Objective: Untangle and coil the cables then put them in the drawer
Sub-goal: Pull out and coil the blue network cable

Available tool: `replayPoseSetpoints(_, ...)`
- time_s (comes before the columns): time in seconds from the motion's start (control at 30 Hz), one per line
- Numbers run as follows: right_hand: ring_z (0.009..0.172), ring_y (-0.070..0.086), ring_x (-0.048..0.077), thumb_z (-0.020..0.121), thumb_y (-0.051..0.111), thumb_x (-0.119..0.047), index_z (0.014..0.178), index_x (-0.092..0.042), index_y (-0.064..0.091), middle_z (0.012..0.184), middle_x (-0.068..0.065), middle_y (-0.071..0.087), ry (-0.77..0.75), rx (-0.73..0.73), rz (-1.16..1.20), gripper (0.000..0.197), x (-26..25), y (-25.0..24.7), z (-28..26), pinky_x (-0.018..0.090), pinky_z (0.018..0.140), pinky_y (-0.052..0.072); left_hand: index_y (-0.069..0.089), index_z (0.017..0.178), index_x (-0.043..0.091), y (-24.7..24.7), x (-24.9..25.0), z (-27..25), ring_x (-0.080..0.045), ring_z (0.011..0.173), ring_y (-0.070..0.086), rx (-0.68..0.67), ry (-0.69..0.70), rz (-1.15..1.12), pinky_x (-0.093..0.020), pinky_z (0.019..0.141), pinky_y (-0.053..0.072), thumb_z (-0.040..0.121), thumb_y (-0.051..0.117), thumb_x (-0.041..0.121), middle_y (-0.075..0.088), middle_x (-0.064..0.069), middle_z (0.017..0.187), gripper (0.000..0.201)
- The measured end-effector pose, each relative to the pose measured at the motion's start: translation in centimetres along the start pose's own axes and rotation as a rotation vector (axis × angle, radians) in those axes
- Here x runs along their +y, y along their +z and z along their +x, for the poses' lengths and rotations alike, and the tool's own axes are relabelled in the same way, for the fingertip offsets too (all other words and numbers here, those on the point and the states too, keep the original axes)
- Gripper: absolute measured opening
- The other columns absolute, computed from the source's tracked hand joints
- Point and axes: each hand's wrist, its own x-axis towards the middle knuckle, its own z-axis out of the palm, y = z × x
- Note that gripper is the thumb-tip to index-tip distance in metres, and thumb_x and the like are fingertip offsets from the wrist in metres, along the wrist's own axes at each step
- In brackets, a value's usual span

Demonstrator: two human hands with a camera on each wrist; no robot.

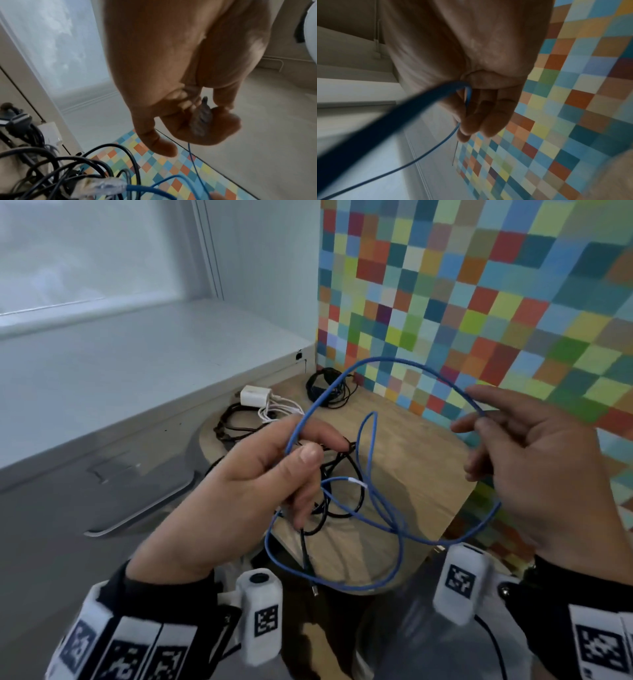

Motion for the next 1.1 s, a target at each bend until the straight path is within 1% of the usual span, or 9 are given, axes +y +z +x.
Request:
replayPoseSetpoints(0.1,0.062,0.057,0.025,0.097,0.048,0.015,0.101,-0.025,0.070,0.091,0.005,0.072,0.070,-0.040,0.041,0.046,0.8,0.0,0.1,0.045,0.059,0.059,0.067,0.108,0.016,0.1,0.0,0.0,-0.023,0.045,0.042,0.055,0.032,-0.090,-0.067,0.063,0.040,0.101,0.056,0.045,0.039,0.003,0.057,0.032)
replayPoseSetpoints(0.27,0.049,0.036,0.022,0.095,0.046,0.016,0.099,-0.014,0.061,0.083,0.012,0.065,0.218,-0.092,0.316,0.035,0.5,0.7,-0.1,0.028,0.043,0.034,0.070,0.092,0.015,1.1,-0.4,0.5,-0.017,0.043,0.030,0.117,-0.082,-0.184,-0.033,0.052,0.042,0.103,0.049,0.034,0.031,-0.001,0.057,0.030)
replayPoseSetpoints(0.4,0.044,0.027,0.014,0.103,0.053,-0.003,0.105,-0.019,0.077,0.075,0.009,0.060,0.240,-0.094,0.415,0.029,0.3,1.0,-0.1,0.021,0.041,0.021,0.073,0.094,0.014,0.9,-0.2,0.4,-0.014,0.046,0.021,0.085,-0.128,-0.232,-0.023,0.042,0.030,0.100,0.049,0.038,0.029,0.000,0.060,0.034)
replayPoseSetpoints(0.5,0.044,0.036,0.012,0.103,0.060,-0.011,0.100,-0.022,0.081,0.071,0.005,0.064,0.143,-0.081,0.156,0.024,0.1,1.4,-0.3,0.017,0.040,0.031,0.069,0.092,0.012,0.6,0.4,0.4,-0.008,0.042,0.026,0.138,-0.078,-0.435,-0.020,0.038,0.025,0.100,0.047,0.026,0.035,0.001,0.060,0.028)
replayPoseSetpoints(0.63,0.065,0.065,0.006,0.099,0.067,-0.022,0.097,-0.031,0.080,0.072,-0.007,0.073,0.029,-0.208,-0.149,0.016,-0.6,2.8,-1.1,0.009,0.060,0.047,0.062,0.095,0.016,0.8,1.3,0.8,-0.005,0.040,0.024,0.327,-0.020,-0.626,-0.019,0.036,0.017,0.106,0.035,0.028,0.037,0.005,0.061,0.031)
replayPoseSetpoints(0.83,0.072,0.062,-0.015,0.100,0.064,-0.032,0.113,-0.040,0.075,0.063,-0.030,0.063,0.015,-0.292,-0.272,0.019,-0.3,5.7,-2.2,0.001,0.066,0.043,0.062,0.104,0.009,2.7,1.1,1.2,-0.014,0.040,0.029,0.525,0.229,-0.376,-0.023,0.041,0.024,0.110,0.030,0.021,0.063,-0.004,0.070,0.034)
replayPoseSetpoints(0.93,0.058,0.061,-0.001,0.100,0.063,-0.031,0.111,-0.038,0.076,0.062,-0.012,0.068,0.022,-0.293,-0.194,0.017,-0.3,5.7,-2.0,0.015,0.061,0.050,0.060,0.102,0.009,2.8,1.7,1.1,-0.015,0.038,0.030,0.675,0.350,-0.324,-0.025,0.041,0.024,0.111,0.027,0.019,0.066,-0.004,0.070,0.036)
replayPoseSetpoints(1.0,0.048,0.051,0.006,0.100,0.065,-0.028,0.107,-0.035,0.078,0.066,-0.002,0.069,0.058,-0.266,-0.098,0.017,0.1,5.3,-1.7,0.026,0.051,0.046,0.060,0.100,0.011,2.1,2.1,1.0,-0.015,0.037,0.030,0.780,0.380,-0.324,-0.026,0.041,0.022,0.112,0.026,0.019,0.067,-0.003,0.071,0.037)
replayPoseSetpoints(1.1,0.041,0.033,0.016,0.098,0.068,-0.018,0.104,-0.027,0.081,0.069,0.006,0.067,0.153,-0.151,0.172,0.017,0.4,4.6,-1.1,0.023,0.045,0.032,0.060,0.101,0.013,1.0,2.3,1.0,-0.015,0.038,0.031,0.828,0.387,-0.274,-0.027,0.042,0.022,0.112,0.027,0.020,0.068,-0.003,0.073,0.035)
